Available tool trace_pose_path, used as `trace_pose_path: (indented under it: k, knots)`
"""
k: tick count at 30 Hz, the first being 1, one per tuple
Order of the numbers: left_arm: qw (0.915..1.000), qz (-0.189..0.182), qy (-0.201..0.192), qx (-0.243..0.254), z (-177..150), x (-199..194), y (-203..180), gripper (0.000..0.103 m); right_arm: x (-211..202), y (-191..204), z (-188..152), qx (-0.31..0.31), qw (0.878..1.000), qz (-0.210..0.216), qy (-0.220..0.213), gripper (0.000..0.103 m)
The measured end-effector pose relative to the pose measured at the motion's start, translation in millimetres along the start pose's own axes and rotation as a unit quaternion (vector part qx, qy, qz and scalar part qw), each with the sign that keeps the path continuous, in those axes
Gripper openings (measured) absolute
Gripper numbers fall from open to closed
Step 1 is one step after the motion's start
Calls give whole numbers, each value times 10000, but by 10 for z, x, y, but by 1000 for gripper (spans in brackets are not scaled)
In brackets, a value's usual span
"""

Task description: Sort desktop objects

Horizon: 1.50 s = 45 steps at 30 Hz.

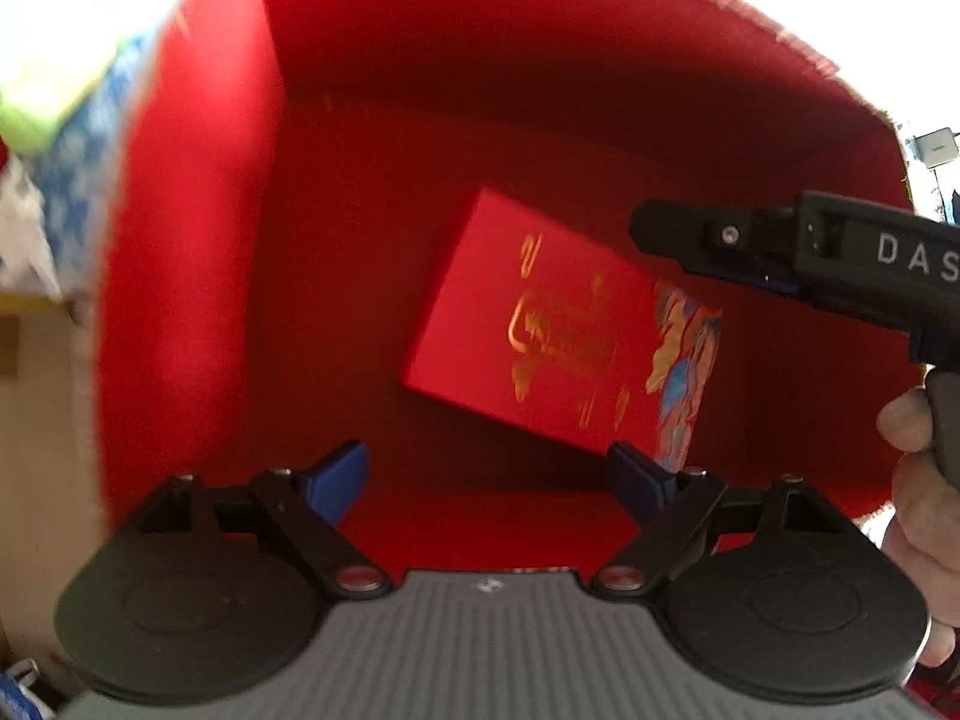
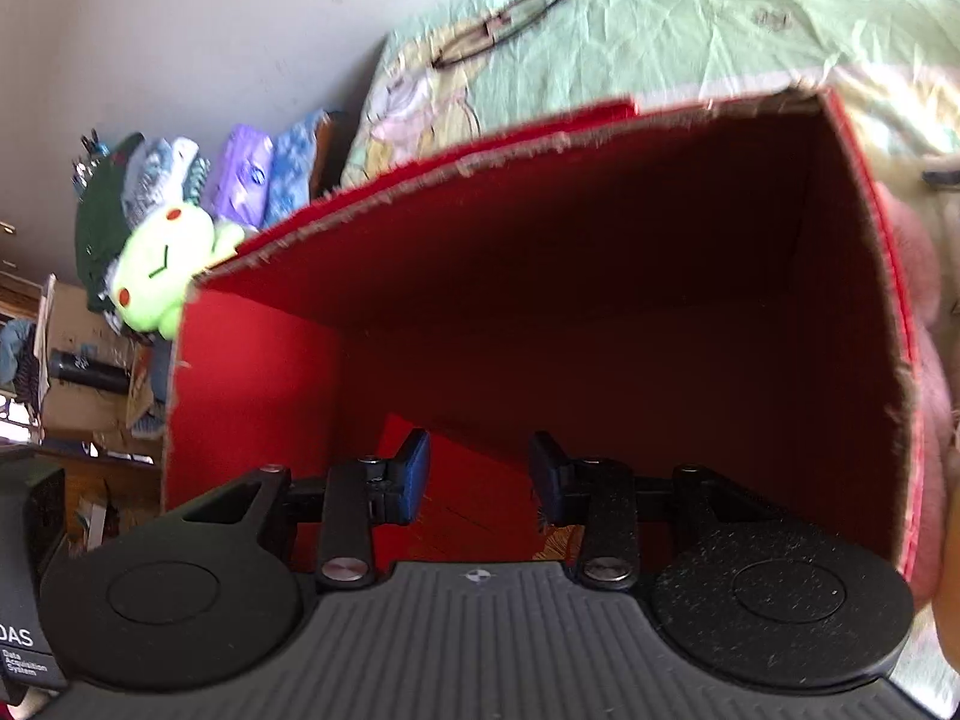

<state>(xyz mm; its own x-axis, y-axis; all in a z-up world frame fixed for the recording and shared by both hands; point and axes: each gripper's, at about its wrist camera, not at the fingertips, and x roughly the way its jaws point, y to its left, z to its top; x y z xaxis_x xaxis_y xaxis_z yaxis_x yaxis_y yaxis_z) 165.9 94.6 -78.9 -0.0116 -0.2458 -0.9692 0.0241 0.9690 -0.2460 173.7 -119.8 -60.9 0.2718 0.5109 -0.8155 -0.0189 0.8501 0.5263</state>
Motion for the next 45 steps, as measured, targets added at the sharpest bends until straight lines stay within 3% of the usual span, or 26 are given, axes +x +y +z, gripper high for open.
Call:
trace_pose_path:
  k: [3,5,11,14,17,20,24,26,29,34,39,41,43,45]
  knots:
    - [9988,-111,399,-269,102,195,13,85,6,-38,-5,-112,9994,-282,151,41]
    - [9977,-249,560,-298,161,226,-23,85,-92,-51,-21,-201,9995,-214,81,41]
    - [9962,58,814,318,194,239,-258,85,-332,-161,-34,-58,9998,125,-125,40]
    - [9954,252,660,647,195,88,-376,85,-298,-81,-45,-281,9992,-98,-266,40]
    - [9940,539,466,829,257,-17,-468,88,-308,-48,-99,-380,9986,-46,-364,41]
    - [9922,586,760,800,345,97,-481,88,-338,-98,-88,-271,9990,20,-357,41]
    - [9917,353,1176,393,432,257,-369,89,-447,-111,-54,-283,9985,63,-467,39]
    - [9931,174,1148,149,518,281,-344,90,-464,-55,-41,-386,9974,-44,-603,39]
    - [9928,79,1177,204,661,377,-470,98,-522,-72,-17,-312,9968,-27,-729,39]
    - [9921,39,856,918,786,421,-860,102,-575,-121,0,-304,9965,38,-779,38]
    - [9839,-144,349,1747,893,416,-1201,102,-664,-191,35,-1,9948,184,-1005,38]
    - [9742,-311,145,2232,878,406,-1338,101,-707,-198,22,76,9931,241,-1142,38]
    - [9560,-275,-316,2905,822,359,-1509,102,-786,-224,-1,164,9905,241,-1347,39]
    - [9490,-324,-413,3109,819,343,-1627,101,-847,-246,-16,254,9879,137,-1524,42]
